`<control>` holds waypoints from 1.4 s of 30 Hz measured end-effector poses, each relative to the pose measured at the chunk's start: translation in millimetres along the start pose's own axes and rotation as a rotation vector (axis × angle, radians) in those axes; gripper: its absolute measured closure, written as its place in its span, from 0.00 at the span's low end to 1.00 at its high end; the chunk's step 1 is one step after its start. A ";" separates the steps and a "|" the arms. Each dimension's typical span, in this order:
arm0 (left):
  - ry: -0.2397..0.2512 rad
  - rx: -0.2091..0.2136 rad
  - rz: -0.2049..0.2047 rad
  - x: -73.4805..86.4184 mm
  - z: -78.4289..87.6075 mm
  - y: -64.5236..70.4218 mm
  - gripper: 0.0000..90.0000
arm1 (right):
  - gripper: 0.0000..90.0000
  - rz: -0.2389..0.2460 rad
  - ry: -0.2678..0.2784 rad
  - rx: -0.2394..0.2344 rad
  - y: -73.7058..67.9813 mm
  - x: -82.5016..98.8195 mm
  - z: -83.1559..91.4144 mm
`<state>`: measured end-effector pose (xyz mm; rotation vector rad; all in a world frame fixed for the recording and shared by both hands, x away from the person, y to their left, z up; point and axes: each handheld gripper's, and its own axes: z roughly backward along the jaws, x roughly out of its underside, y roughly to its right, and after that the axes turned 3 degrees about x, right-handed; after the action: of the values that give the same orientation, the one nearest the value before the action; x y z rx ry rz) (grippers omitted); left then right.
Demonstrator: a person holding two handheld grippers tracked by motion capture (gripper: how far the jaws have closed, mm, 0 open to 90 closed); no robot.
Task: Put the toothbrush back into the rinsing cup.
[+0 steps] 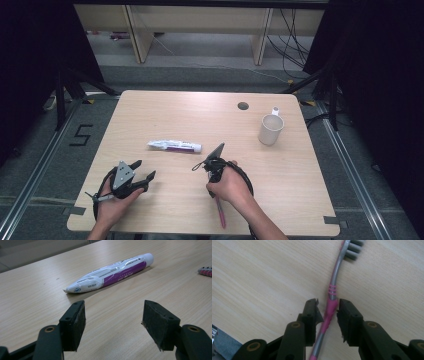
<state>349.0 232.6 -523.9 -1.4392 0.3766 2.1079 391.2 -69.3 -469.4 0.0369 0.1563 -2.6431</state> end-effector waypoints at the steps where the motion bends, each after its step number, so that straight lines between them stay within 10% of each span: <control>1: 0.000 0.000 0.001 0.0 0.0 0.0 0.39 | 0.76 0.000 -0.009 -0.003 -0.8 -0.8 -0.2; 29: 0.000 0.008 -0.008 0.4 0.5 0.3 0.39 | 0.90 -0.047 -0.079 0.077 0.5 -7.7 -7.6; 42: 0.002 0.007 -0.007 0.5 0.5 0.3 0.38 | 0.90 -0.027 0.028 0.090 11.9 -0.5 12.7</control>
<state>348.3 232.8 -524.2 -1.4371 0.3794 2.0979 397.3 -81.0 -458.0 0.1029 0.0470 -2.6755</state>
